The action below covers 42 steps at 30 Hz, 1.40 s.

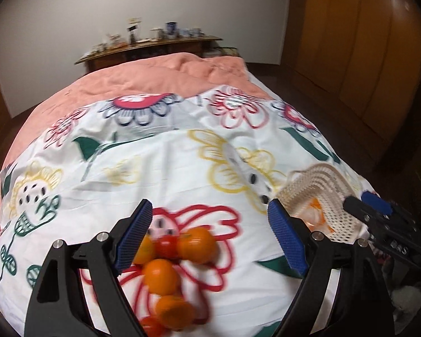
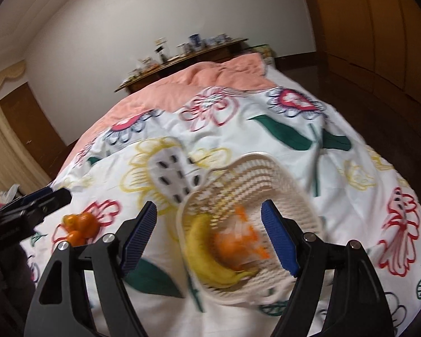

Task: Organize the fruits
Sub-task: 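Move both grippers back over the remaining oranges, then close the right gripper around a large loose orange while the left gripper grasps the yellow lemon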

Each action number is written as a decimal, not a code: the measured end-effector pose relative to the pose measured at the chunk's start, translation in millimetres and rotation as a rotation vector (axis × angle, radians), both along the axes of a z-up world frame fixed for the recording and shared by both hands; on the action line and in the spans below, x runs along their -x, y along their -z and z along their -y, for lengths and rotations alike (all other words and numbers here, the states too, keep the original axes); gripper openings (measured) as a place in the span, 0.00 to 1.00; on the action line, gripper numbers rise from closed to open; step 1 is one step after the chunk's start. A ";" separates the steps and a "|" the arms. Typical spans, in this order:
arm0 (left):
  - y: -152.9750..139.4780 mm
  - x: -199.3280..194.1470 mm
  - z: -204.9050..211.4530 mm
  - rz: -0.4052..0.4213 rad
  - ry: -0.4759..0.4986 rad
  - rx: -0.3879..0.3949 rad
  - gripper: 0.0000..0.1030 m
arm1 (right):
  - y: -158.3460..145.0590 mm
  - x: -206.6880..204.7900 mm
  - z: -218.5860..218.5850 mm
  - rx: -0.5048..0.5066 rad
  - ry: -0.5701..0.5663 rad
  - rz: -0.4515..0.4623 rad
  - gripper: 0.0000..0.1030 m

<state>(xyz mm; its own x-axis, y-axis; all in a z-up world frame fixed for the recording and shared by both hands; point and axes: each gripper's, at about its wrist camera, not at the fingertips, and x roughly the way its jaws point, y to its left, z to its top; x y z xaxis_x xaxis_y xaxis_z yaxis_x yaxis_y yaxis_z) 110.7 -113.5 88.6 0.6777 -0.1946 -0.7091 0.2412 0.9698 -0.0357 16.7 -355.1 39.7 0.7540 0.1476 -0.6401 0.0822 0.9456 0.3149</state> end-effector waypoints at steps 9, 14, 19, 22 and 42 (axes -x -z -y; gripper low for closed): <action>3.9 -2.6 -79.2 -0.001 -0.164 0.012 0.83 | -6.5 -2.6 -62.8 -0.039 -0.198 -0.031 0.74; 6.6 -3.8 -109.0 -0.005 -0.218 0.032 0.83 | -7.6 -3.6 -100.4 -0.047 -0.321 -0.061 0.74; 9.9 -6.3 -133.2 -0.006 -0.265 0.060 0.83 | -7.1 -1.8 -138.1 -0.022 -0.434 -0.092 0.74; 12.3 -7.3 -142.8 -0.011 -0.281 0.075 0.83 | -8.9 -1.5 -158.6 0.015 -0.488 -0.105 0.74; 36.7 -15.7 -167.2 -0.053 -0.290 0.116 0.83 | 22.6 -27.2 -224.6 0.090 -0.657 -0.331 0.46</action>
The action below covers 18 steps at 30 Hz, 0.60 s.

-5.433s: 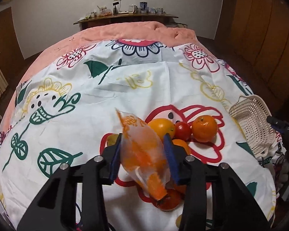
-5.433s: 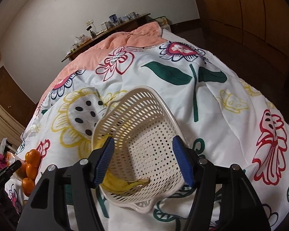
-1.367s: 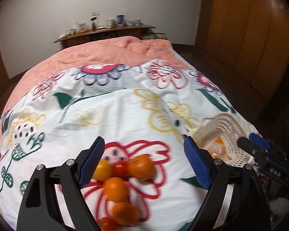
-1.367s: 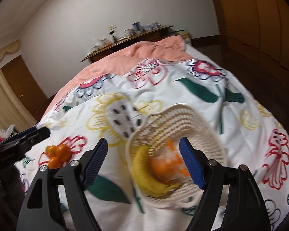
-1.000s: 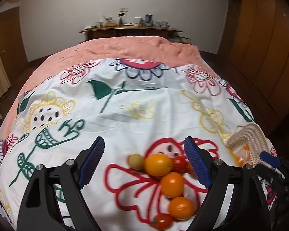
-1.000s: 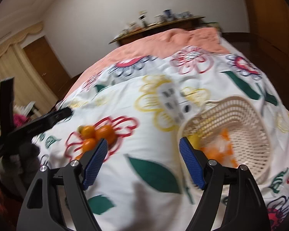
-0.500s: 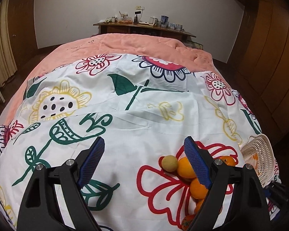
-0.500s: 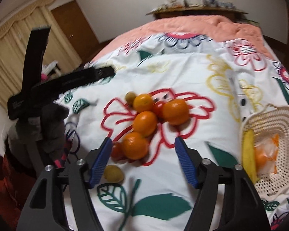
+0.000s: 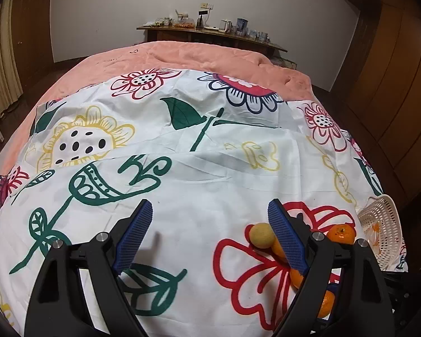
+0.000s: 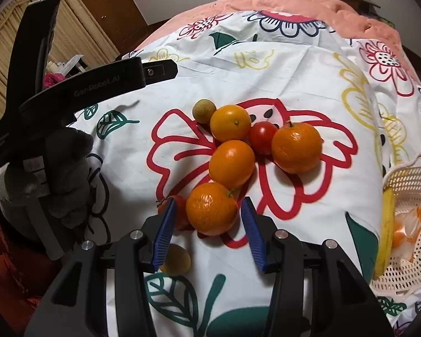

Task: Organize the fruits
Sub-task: 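Close the right gripper around a large loose orange while the left gripper grasps the yellow lemon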

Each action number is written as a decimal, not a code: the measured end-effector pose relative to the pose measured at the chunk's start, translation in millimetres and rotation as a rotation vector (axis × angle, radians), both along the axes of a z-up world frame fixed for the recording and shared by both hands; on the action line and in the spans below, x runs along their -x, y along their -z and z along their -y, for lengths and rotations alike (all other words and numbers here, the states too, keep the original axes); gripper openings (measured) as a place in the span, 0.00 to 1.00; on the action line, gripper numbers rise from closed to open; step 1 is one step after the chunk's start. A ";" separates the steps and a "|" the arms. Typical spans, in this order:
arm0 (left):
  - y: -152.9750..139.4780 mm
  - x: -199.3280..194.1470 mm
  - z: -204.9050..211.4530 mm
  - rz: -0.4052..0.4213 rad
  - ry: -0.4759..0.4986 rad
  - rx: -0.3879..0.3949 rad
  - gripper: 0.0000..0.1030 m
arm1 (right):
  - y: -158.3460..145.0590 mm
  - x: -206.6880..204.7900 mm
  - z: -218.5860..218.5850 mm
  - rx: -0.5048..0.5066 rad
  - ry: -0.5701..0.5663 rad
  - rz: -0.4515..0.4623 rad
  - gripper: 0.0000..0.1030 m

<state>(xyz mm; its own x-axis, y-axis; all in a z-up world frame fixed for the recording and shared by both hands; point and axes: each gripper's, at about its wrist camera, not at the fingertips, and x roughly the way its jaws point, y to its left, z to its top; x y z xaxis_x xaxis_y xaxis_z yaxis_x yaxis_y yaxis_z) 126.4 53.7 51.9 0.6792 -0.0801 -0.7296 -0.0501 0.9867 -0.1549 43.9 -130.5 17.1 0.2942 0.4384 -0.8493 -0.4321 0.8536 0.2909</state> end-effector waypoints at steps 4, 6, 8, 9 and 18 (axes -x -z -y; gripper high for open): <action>2.6 -1.2 -1.7 -0.009 0.000 0.001 0.83 | 1.7 -6.4 0.4 -0.024 0.001 -0.026 0.42; 3.6 -1.7 -1.1 -0.012 0.002 -0.001 0.83 | 1.3 -5.3 2.1 -0.023 0.007 -0.020 0.38; 4.9 -2.0 0.9 -0.016 0.007 -0.004 0.83 | 0.9 -5.1 5.0 -0.037 0.011 -0.023 0.38; 5.9 -2.1 3.3 -0.018 0.014 -0.006 0.83 | 0.3 -5.3 6.1 -0.045 0.013 -0.022 0.37; 15.1 -3.4 27.1 -0.046 0.075 -0.042 0.83 | -9.1 -0.7 22.4 -0.124 0.043 0.018 0.37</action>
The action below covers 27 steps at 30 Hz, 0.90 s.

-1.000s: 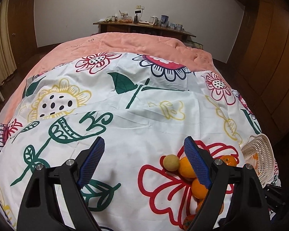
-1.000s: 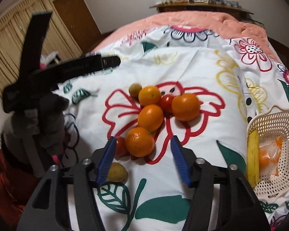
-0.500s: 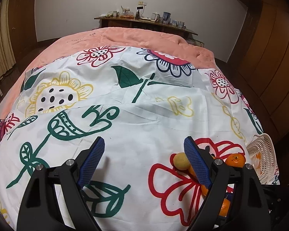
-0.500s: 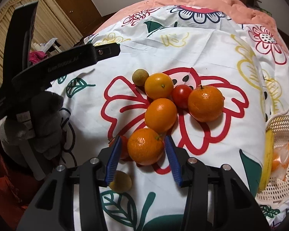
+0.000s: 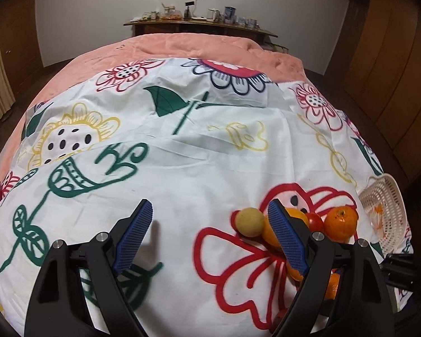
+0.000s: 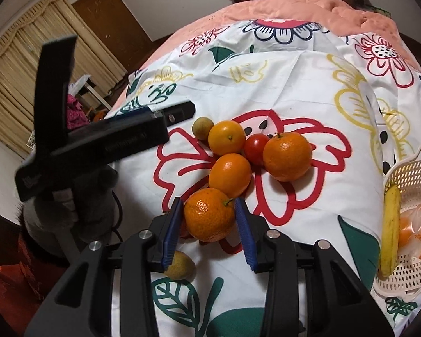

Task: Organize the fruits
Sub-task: 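Close the right gripper around a large loose orange while the left gripper grasps the yellow lemon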

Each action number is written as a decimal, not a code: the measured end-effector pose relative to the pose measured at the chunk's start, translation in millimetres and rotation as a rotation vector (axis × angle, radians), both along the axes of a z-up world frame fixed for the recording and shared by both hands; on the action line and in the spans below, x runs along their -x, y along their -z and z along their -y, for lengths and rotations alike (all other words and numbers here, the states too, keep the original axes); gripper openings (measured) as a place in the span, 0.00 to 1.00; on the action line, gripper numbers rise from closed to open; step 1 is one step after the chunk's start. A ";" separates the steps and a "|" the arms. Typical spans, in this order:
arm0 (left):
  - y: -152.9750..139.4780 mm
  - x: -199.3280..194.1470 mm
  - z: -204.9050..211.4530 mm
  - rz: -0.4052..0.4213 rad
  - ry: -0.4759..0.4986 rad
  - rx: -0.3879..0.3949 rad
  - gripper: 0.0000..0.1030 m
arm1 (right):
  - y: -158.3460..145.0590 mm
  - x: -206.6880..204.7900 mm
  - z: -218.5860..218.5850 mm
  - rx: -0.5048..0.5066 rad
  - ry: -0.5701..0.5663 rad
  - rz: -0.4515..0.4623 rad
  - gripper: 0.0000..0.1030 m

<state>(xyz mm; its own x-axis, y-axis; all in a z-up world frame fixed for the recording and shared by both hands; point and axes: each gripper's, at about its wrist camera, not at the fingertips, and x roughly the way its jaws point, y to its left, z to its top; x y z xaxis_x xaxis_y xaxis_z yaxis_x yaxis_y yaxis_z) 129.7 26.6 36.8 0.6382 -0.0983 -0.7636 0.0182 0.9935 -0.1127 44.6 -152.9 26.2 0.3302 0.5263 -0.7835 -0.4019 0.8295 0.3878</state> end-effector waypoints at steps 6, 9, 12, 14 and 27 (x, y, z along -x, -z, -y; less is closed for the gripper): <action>6.7 -3.4 11.3 -0.019 0.022 -0.030 0.83 | -6.2 -0.1 13.3 -0.018 0.036 0.029 0.37; 10.7 -6.1 15.4 -0.034 0.034 -0.044 0.75 | -6.9 -2.6 23.7 -0.034 0.064 0.032 0.38; 13.1 -8.1 18.5 -0.041 0.047 -0.049 0.64 | -8.1 -4.3 31.9 -0.046 0.083 0.037 0.38; 14.0 -9.0 19.8 -0.041 0.061 -0.039 0.60 | -8.5 -4.5 34.6 -0.051 0.087 0.038 0.38; 11.2 -4.8 25.2 -0.029 0.137 0.030 0.23 | -8.3 -3.4 42.3 -0.072 0.106 0.040 0.38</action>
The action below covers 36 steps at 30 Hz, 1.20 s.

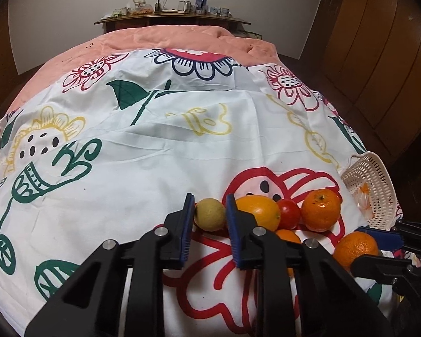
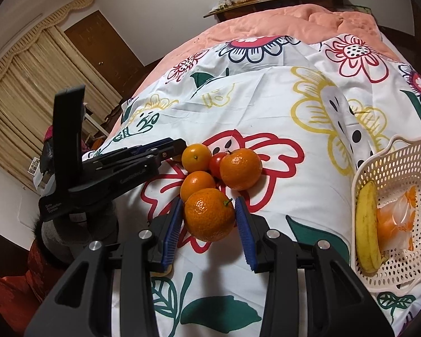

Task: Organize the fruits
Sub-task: 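Close the right gripper around a large loose orange while the left gripper grasps the yellow lemon, then carry the orange and lemon into the white basket and open both grippers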

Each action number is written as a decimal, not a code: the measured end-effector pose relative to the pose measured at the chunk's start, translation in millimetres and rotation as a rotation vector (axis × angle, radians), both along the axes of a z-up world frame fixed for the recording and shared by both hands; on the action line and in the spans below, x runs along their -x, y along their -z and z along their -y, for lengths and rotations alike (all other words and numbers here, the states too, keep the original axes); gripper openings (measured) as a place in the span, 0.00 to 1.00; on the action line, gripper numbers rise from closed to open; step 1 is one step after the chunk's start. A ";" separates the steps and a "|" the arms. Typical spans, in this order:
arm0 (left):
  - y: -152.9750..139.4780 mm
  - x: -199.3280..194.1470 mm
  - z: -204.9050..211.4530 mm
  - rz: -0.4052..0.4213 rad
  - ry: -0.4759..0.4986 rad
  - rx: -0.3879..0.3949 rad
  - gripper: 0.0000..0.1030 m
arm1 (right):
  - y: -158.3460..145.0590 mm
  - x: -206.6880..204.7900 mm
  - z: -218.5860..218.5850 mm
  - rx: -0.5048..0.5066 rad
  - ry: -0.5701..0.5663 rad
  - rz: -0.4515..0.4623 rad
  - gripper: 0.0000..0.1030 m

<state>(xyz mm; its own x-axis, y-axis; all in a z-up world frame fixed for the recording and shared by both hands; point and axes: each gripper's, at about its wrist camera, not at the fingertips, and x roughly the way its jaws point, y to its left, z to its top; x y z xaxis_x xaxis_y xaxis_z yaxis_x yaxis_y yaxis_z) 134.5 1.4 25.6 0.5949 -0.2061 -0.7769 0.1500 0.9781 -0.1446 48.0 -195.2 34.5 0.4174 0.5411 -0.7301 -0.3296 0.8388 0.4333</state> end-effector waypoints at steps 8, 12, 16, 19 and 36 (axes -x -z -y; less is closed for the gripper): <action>-15.6 10.4 -4.9 0.035 -0.010 0.020 0.22 | -3.5 1.7 5.0 -0.020 0.012 0.012 0.38; -24.4 13.6 -4.0 0.052 -0.011 0.018 0.22 | -4.6 1.8 9.2 -0.029 0.022 0.016 0.38; -28.3 16.3 1.2 0.058 -0.001 0.013 0.22 | -4.5 1.3 18.0 -0.033 0.050 0.019 0.38; -30.6 17.1 8.4 0.060 0.012 0.008 0.22 | -5.6 0.6 31.6 -0.036 0.087 0.027 0.38; -49.7 24.0 61.7 0.089 0.114 -0.033 0.22 | 18.3 11.1 153.2 0.033 0.429 0.020 0.38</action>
<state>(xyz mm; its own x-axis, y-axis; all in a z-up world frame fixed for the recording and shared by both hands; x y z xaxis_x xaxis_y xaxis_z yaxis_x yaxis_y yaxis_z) 110.5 -60.3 75.4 0.6360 -0.2516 -0.7295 0.2714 0.9579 -0.0938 36.8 -348.5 16.2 0.6137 0.2916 -0.7337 0.0442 0.9152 0.4007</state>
